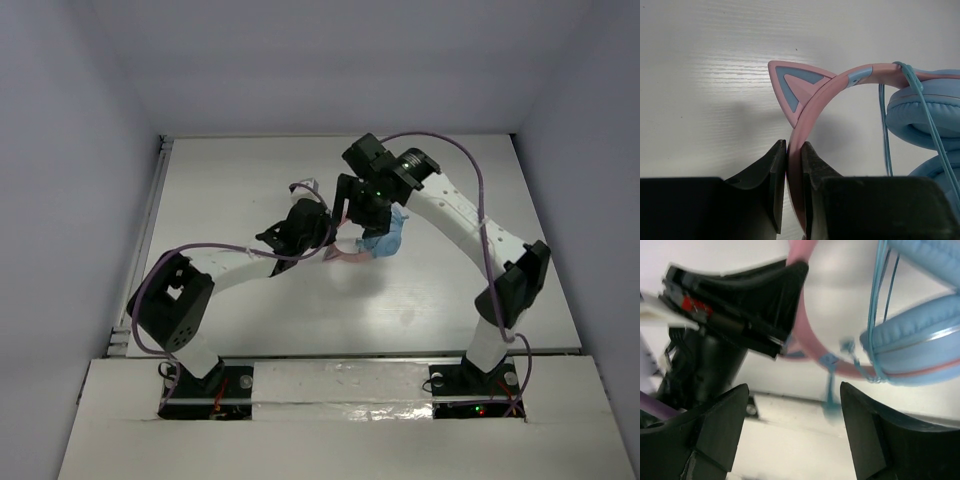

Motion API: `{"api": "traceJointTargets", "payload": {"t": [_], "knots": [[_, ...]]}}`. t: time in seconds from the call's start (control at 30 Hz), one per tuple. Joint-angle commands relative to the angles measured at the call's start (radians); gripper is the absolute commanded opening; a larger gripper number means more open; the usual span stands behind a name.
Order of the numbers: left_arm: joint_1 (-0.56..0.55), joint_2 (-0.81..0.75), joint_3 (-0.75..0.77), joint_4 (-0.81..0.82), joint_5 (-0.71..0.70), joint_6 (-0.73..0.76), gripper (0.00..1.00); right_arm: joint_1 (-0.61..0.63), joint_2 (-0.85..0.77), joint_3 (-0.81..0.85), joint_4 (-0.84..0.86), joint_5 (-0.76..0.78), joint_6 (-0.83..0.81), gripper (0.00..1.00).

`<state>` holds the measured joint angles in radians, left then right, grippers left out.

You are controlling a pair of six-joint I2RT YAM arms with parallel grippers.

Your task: Wrap the headphones

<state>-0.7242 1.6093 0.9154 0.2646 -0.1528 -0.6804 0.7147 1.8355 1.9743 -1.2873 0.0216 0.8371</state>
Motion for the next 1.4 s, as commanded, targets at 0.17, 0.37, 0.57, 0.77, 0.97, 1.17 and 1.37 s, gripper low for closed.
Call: {"api": "traceJointTargets", "payload": {"t": [0.17, 0.37, 0.57, 0.77, 0.97, 1.17, 1.37], "knots": [[-0.011, -0.159, -0.033, 0.128, 0.009, -0.056, 0.00, -0.014, 0.020, 0.004, 0.081, -0.067, -0.019, 0.74], [0.002, -0.155, -0.010, 0.101, 0.073, -0.042, 0.00, -0.029, -0.205, -0.045, 0.242, 0.000, -0.021, 0.65], [0.002, -0.213, -0.018, -0.005, -0.006, 0.022, 0.00, -0.038, -0.427, -0.213, 0.541, 0.110, -0.062, 0.66], [0.002, -0.270, -0.001, -0.099, -0.102, 0.079, 0.00, -0.038, -0.793, -0.478, 0.866, 0.201, -0.145, 0.00], [0.002, -0.279, 0.008, -0.142, -0.186, 0.137, 0.00, -0.038, -1.038, -0.863, 1.101, 0.184, -0.199, 0.00], [0.002, -0.192, 0.046, -0.105, -0.309, 0.209, 0.00, -0.038, -1.186, -1.109, 1.184, 0.238, -0.210, 0.01], [0.029, -0.042, 0.140, -0.028, -0.311, 0.286, 0.00, -0.038, -1.288, -1.267, 1.223, 0.330, -0.196, 0.39]]}}
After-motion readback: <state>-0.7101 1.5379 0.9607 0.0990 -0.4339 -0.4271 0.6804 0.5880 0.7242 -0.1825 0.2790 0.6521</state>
